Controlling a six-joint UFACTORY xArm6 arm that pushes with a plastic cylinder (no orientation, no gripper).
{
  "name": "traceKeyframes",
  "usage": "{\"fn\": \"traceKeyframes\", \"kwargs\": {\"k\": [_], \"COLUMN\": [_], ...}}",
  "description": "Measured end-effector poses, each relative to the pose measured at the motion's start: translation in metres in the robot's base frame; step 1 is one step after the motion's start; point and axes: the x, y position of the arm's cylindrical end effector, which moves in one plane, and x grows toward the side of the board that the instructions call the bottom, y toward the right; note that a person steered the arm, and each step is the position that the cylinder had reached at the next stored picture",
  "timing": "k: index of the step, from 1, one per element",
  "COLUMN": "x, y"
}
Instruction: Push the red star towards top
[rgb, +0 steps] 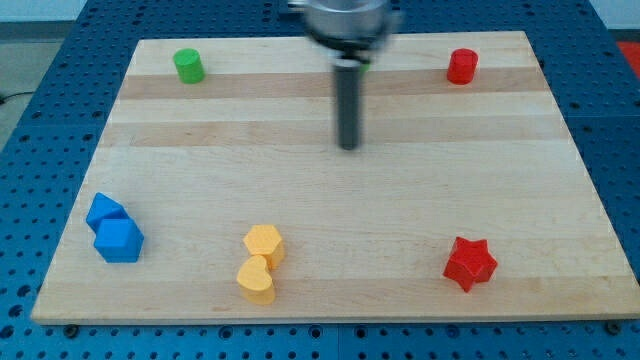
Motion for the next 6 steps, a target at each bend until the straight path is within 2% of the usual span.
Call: {"fn": "traceKeyframes", "kwargs": {"k": [1,2,3,4,5,6], "x": [0.063,0.118,0.191,0.185,0.14,0.102], "y": [0.039,0.108,0.109,0.068,0.065,0.12]}}
